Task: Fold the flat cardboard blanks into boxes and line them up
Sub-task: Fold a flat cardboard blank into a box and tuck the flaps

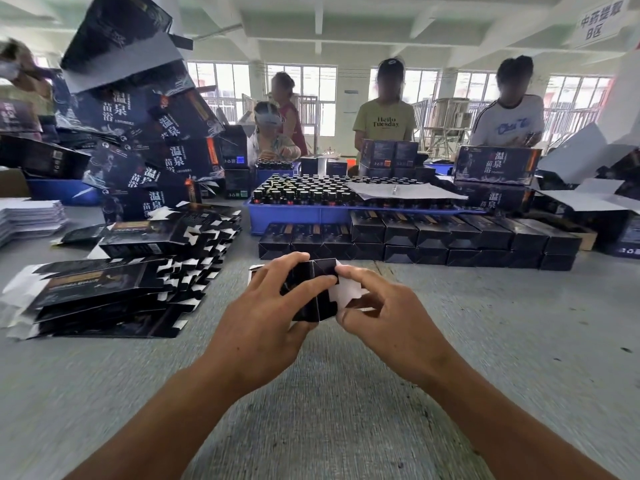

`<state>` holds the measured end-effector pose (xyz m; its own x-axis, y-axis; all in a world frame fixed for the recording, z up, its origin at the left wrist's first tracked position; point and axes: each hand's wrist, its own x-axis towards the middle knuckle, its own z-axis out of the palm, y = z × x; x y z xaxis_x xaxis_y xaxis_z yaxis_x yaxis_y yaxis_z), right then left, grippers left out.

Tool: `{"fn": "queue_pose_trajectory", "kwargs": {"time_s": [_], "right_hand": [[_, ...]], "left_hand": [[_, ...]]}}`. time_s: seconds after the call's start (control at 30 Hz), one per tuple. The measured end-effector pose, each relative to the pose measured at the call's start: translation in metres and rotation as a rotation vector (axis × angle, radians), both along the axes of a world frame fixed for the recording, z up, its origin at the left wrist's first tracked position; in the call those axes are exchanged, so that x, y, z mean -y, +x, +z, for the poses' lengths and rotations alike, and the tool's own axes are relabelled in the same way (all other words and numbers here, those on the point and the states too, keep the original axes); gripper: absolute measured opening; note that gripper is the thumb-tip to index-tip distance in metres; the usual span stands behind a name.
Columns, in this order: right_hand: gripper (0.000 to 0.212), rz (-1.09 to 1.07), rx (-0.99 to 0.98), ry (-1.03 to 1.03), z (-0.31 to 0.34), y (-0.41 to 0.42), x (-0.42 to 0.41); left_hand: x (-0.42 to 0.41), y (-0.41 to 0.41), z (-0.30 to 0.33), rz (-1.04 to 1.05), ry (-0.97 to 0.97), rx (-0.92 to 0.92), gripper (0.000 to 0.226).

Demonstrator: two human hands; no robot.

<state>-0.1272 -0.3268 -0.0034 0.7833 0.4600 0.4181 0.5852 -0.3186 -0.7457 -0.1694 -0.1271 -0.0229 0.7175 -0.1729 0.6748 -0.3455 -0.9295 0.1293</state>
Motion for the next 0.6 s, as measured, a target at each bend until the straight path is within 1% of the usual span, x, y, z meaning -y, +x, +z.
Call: {"fn": "queue_pose_trajectory", "kwargs": {"time_s": [0.07,0.2,0.3,0.37,0.43,0.5,0.6], "right_hand": [[0.061,-0.013,0.023,-0.008,0.0003,-0.0001,0.0002],[0.072,0.042,-0.044,0.018,0.0017,0.0009,0.0038],[0.073,0.069,-0.067,0.034,0.0022,0.001,0.0056],[0.066,0.011,-0.006,0.003,0.0005,0.0015,0.0031],[0.055,-0.06,0.081,-0.022,-0.0016,0.002,-0.0003],[0.047,-0.097,0.11,0.005,-0.0037,0.0029,-0.0018],[0.04,-0.125,0.132,0.051,-0.0063,0.0045,-0.0016]], "left_hand": [[0.0004,0.0,-0.0002,-0.008,-0.01,0.007,0.069],[0.0006,-0.0006,-0.0002,-0.012,-0.037,0.005,0.072],[0.0014,-0.0014,0.0005,-0.01,-0.043,0.002,0.073],[0.002,-0.0018,0.0011,-0.013,-0.042,0.003,0.073],[0.0029,-0.0023,0.0015,-0.02,-0.043,0.004,0.072],[0.0045,-0.003,0.0018,-0.026,-0.042,0.002,0.072],[0.0066,-0.004,0.0018,-0.032,-0.04,0.005,0.072]]}}
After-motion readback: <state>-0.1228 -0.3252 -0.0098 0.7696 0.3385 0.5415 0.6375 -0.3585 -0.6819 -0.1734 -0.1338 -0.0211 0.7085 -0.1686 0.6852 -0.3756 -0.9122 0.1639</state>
